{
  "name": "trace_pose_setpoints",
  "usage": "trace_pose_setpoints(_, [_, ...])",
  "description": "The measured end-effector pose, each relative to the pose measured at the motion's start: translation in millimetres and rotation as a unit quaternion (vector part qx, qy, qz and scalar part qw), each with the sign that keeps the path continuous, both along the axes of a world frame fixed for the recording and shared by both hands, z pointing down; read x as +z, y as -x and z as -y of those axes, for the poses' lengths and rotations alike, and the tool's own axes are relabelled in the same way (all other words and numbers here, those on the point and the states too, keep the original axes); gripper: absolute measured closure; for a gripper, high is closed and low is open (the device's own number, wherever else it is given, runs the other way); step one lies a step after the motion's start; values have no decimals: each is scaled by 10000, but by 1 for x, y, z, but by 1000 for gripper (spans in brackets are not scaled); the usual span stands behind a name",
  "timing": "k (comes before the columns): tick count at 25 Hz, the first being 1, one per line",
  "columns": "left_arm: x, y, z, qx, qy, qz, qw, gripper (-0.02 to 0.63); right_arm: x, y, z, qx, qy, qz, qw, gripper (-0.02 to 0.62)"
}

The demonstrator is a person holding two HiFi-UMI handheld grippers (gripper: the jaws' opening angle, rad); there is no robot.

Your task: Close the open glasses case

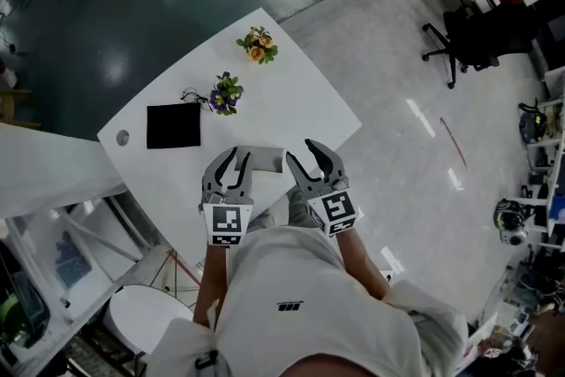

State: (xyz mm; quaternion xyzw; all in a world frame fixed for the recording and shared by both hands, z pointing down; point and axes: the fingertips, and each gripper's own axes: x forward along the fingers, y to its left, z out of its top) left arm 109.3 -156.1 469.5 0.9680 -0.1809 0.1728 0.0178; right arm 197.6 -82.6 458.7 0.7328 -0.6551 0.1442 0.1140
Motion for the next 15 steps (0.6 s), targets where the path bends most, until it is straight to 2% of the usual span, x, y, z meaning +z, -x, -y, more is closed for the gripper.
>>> trace_pose_setpoints(9, [32, -18, 18, -506, 313, 304, 9978, 491, 25, -26, 32, -637, 314, 106, 9974, 402])
trace_pose_setpoints(15, [53, -24, 27, -988, 513, 488, 9926, 492, 44, -40, 55, -1231, 539, 183, 9908, 402])
